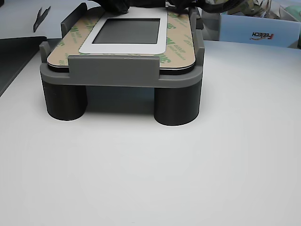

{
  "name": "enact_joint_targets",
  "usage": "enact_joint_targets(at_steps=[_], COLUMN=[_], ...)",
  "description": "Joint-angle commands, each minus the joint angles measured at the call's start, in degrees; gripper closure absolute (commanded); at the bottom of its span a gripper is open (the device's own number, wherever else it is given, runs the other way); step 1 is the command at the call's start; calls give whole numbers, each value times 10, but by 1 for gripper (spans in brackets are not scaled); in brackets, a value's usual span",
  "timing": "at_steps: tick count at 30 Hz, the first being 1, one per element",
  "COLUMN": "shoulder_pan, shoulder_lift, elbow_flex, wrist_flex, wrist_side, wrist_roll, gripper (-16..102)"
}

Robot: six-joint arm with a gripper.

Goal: Peel off protective film from adhesive tape.

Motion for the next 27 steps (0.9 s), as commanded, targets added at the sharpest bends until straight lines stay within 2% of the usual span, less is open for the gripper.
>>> enact_joint_targets(at_steps=[1,27], shoulder_pan=[-4,3], shoulder_lift=[14,17], elbow_flex=[-8,-16], wrist_flex=[1,18], wrist_side=[1,4], wrist_roll=[-2,28], gripper=[97,97])
